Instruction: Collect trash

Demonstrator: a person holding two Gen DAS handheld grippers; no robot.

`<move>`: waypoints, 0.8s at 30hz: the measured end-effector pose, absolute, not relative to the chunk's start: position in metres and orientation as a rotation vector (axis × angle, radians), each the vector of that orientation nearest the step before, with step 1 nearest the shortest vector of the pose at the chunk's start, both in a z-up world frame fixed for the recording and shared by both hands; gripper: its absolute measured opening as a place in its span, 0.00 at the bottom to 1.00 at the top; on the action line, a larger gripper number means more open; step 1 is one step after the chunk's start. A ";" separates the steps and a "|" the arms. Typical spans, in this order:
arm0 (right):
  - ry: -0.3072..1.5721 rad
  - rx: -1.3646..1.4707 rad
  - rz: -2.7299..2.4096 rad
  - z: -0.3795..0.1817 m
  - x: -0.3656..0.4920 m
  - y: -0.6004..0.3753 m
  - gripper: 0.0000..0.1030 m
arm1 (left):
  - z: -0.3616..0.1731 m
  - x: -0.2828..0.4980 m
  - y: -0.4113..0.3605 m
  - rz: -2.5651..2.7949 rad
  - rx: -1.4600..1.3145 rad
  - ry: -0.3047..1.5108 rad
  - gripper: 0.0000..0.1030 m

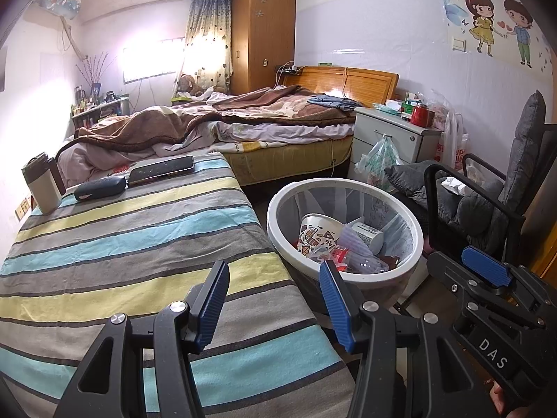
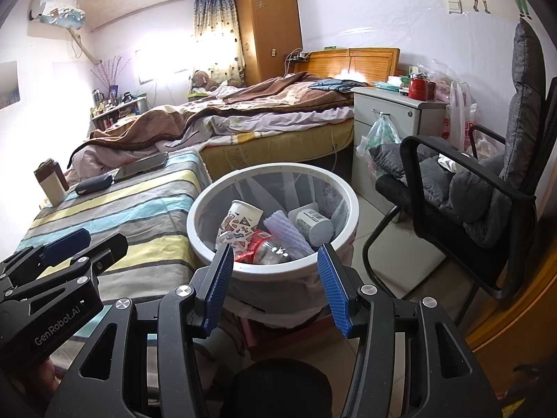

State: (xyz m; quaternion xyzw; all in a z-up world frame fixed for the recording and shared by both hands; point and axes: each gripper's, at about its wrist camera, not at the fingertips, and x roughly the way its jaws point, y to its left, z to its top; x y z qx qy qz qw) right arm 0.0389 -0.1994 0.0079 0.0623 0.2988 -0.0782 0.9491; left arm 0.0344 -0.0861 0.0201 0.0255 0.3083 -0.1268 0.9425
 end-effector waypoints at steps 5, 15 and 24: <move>0.608 0.129 -0.159 0.008 0.039 -0.200 0.51 | 0.019 0.034 -0.085 -0.258 0.050 0.631 0.52; 0.608 0.128 -0.159 0.008 0.039 -0.199 0.51 | 0.018 0.035 -0.085 -0.262 0.047 0.631 0.52; 0.609 0.126 -0.156 0.008 0.039 -0.197 0.51 | 0.017 0.035 -0.085 -0.256 0.043 0.629 0.52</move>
